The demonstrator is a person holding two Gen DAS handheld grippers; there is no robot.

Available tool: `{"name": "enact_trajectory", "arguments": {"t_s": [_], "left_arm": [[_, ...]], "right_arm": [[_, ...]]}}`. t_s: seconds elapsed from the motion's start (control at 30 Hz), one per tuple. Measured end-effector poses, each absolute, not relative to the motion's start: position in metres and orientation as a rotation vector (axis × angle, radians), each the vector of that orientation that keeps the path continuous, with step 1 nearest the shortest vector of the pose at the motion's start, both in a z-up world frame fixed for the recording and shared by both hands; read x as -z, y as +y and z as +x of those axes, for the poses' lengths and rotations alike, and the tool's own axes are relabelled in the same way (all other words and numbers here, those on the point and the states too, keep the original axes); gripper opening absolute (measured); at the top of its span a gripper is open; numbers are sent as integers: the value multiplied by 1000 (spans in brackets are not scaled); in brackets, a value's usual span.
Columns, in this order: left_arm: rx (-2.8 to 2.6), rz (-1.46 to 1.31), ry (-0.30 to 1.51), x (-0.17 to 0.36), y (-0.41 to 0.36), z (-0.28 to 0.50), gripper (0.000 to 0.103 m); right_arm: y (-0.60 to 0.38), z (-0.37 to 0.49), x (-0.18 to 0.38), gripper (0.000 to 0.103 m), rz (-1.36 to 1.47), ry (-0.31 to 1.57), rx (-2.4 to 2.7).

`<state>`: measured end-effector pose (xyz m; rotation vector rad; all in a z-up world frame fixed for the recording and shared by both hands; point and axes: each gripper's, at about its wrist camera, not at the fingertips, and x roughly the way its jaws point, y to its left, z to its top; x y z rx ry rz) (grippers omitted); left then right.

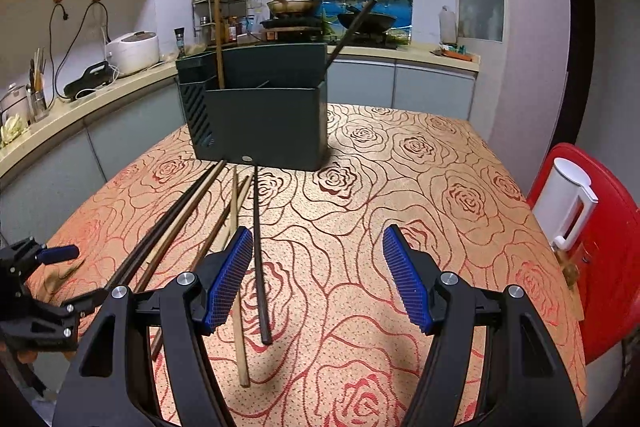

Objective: Organize utensils
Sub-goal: 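Lower both tools to the pile and close each on a chopstick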

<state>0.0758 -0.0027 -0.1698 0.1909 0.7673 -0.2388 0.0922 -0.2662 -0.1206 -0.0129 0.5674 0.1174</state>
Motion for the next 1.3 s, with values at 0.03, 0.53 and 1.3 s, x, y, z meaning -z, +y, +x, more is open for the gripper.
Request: {"name": "enact_trajectory", "arguments": {"t_s": [0.03,0.53,1.3], "left_arm": [[231,207,766,172,-5,75,80],[182,145,768,173,15,83,75],[254,122,744,173,2,85,40]], "right_arm": [[-267,93,121,65,-12,568,-115],[-266,104,156,47,-19,673,-172],[-236,104,181,26,-93,792,-282]]}}
